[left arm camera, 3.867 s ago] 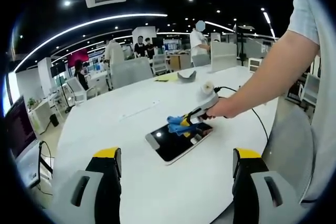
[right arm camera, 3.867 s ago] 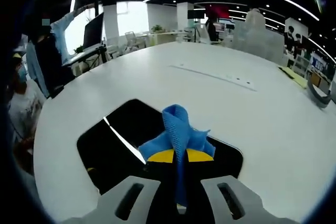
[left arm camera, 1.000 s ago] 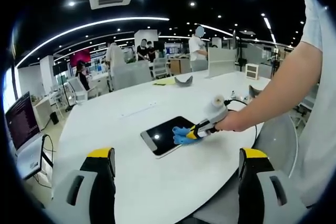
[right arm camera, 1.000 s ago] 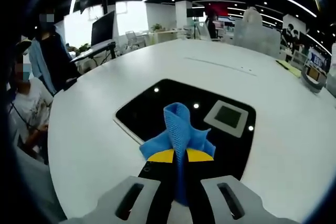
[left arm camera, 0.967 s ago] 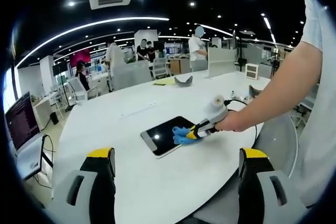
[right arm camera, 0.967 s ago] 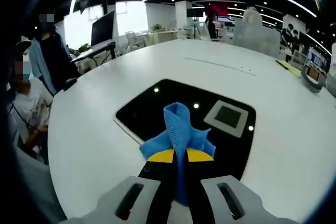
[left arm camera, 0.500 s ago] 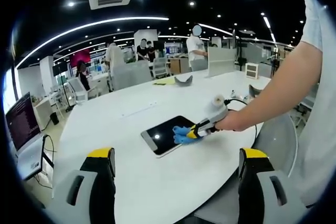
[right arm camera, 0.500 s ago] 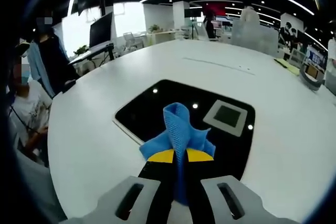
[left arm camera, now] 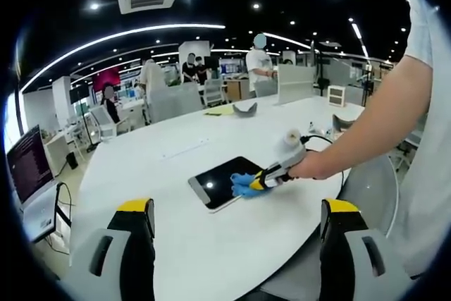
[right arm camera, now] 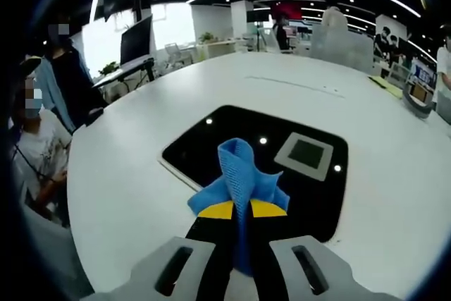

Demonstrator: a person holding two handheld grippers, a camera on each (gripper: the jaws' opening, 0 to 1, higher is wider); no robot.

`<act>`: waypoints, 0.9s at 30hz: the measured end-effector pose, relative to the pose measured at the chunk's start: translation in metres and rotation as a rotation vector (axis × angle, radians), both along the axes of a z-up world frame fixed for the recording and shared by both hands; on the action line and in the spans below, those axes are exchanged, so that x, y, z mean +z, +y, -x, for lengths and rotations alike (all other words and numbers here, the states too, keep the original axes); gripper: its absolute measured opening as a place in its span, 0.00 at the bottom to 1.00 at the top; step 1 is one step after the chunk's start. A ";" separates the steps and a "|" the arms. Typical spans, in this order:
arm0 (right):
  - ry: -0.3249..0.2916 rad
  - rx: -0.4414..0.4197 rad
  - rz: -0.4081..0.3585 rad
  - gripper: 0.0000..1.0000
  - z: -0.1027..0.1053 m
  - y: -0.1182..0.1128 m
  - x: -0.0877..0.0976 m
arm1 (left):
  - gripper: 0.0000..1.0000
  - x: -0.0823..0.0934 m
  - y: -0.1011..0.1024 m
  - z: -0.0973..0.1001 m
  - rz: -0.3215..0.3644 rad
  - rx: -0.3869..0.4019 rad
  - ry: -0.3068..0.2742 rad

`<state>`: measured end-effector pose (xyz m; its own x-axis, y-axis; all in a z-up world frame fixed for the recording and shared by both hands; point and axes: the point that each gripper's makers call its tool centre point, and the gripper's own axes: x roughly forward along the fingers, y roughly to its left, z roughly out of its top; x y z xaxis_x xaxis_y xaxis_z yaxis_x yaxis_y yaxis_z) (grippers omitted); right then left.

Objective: Wipe the mirror surface with the cleaning cloth until all visible marks leave the cleaned area.

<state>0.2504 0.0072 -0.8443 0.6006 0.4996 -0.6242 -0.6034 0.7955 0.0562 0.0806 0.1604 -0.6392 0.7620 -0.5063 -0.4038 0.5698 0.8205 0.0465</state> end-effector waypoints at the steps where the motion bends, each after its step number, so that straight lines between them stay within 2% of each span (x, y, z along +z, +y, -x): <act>1: 0.003 -0.004 -0.001 0.01 0.000 0.000 0.000 | 0.99 0.000 0.000 0.000 0.001 -0.001 0.001; 27: 0.068 -0.105 -0.044 0.01 -0.014 0.018 -0.003 | 0.99 0.002 0.024 -0.014 0.004 -0.026 -0.019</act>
